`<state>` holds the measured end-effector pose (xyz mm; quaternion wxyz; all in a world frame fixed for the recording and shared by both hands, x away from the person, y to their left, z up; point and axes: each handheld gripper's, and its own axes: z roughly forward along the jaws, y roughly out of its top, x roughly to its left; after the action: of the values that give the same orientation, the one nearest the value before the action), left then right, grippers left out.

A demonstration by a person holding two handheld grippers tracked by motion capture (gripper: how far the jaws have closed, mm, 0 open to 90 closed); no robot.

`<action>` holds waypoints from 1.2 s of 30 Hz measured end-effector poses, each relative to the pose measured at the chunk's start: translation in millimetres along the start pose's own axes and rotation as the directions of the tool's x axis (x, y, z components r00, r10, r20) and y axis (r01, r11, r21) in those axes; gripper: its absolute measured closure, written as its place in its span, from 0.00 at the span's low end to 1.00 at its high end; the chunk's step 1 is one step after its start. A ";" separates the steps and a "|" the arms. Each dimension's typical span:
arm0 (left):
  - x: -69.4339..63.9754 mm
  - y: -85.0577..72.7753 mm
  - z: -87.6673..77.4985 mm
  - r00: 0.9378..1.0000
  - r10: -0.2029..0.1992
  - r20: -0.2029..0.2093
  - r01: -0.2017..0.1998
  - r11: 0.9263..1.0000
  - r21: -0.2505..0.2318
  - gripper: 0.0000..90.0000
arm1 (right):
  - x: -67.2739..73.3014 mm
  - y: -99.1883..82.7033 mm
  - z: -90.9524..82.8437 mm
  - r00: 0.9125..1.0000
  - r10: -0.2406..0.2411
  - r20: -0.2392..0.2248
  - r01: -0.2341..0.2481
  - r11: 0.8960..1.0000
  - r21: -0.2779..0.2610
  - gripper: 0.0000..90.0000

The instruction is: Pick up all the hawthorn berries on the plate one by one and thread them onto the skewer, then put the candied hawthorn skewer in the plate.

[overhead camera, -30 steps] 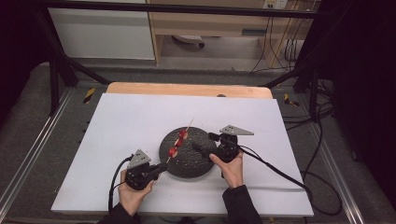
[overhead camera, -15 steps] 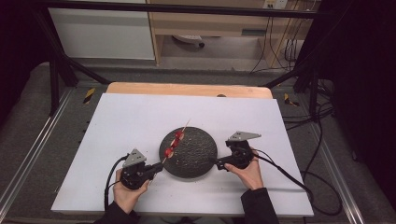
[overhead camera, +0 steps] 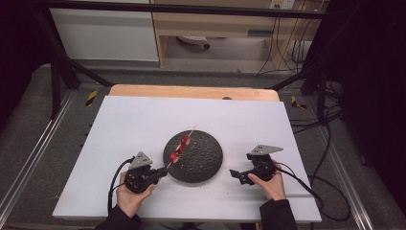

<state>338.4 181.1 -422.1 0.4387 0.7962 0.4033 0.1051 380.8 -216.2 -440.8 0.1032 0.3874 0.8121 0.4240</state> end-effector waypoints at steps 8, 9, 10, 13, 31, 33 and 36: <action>0.0 6.0 8.0 1.000 0.010 -0.014 -0.009 0.999 0.044 0.98 | -9.7 -17.5 -12.1 1.000 0.021 0.021 -0.021 1.000 -0.007 0.01; 0.0 6.8 8.9 1.000 0.008 -0.013 -0.007 0.999 0.047 0.98 | -10.3 -19.1 -12.9 1.000 0.023 0.021 -0.023 1.000 -0.011 0.02; 0.0 7.7 9.6 1.000 0.012 -0.016 -0.011 0.998 0.055 0.98 | -11.1 -20.7 -13.4 1.000 0.021 0.024 -0.021 1.000 -0.009 0.01; 0.0 9.9 11.5 1.000 0.016 -0.019 -0.015 0.998 0.064 0.98 | -11.9 -23.7 -14.9 0.999 0.020 0.031 -0.020 1.000 0.001 0.01; -4.2 18.5 22.9 0.998 0.029 -0.053 -0.019 0.983 0.181 0.98 | -15.0 -32.0 -19.5 0.999 0.028 0.040 -0.028 1.000 0.005 0.01; -4.6 20.7 25.3 0.998 0.023 -0.055 -0.012 0.981 0.192 0.98 | -15.0 -32.6 -18.9 0.999 0.028 0.038 -0.028 1.000 0.007 0.01; -6.2 26.2 29.6 0.998 0.022 -0.051 -0.012 0.979 0.204 0.98 | -15.2 -33.5 -18.7 0.999 0.032 0.039 -0.033 0.999 0.010 0.01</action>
<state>364.2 150.7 -417.9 0.3431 0.8373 0.4165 0.0878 363.6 -249.9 -457.4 0.1102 0.4093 0.8057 0.4136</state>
